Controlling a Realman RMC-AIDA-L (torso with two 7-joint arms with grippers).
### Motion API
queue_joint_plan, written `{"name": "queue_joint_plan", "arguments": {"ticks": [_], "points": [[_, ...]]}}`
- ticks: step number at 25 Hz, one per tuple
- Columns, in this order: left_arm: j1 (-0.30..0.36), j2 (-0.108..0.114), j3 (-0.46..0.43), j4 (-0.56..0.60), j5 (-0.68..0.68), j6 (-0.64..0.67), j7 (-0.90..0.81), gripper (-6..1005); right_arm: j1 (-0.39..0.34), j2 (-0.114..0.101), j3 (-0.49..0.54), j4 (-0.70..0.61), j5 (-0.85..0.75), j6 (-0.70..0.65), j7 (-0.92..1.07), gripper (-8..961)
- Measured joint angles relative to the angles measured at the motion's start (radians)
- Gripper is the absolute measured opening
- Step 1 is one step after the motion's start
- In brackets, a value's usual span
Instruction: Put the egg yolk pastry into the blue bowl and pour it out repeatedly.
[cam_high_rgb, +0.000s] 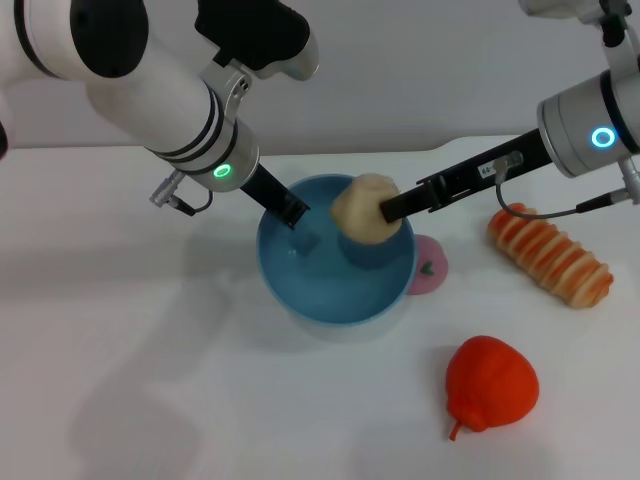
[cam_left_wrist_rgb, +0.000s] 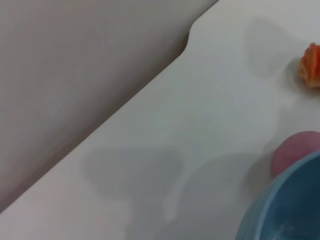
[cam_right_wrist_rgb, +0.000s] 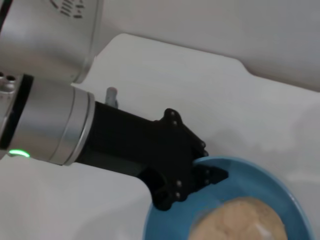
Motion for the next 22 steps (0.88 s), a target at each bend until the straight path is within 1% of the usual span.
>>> {"name": "queue_joint_plan", "arguments": {"ticks": [6,10,13,16,17,22], "points": [[0.011,0.002,-0.002,0.0,0.0,0.001,0.002,0,-0.007,0.002,-0.007,0.03,0.054,0.023,-0.065,69],[0.017,0.002,-0.004,0.0,0.0,0.012,0.006,-1,-0.019,0.002,0.001,0.031,0.077,0.029,-0.105,241],[0.021,0.002,-0.004,-0.001,0.0,0.028,0.006,-1,-0.052,0.002,0.019,0.021,0.089,0.071,-0.131,348],[0.024,0.002,-0.004,0.004,0.0,0.037,0.006,-1,-0.122,0.002,0.059,-0.009,0.122,0.126,-0.164,445],[0.024,0.002,-0.004,0.007,0.0,0.041,0.006,-1,-0.156,0.002,0.064,-0.026,0.16,0.135,-0.193,477],[0.024,0.003,-0.004,0.01,0.003,0.071,0.007,0,-0.327,0.003,0.064,-0.117,0.381,0.205,-0.372,485]]}}
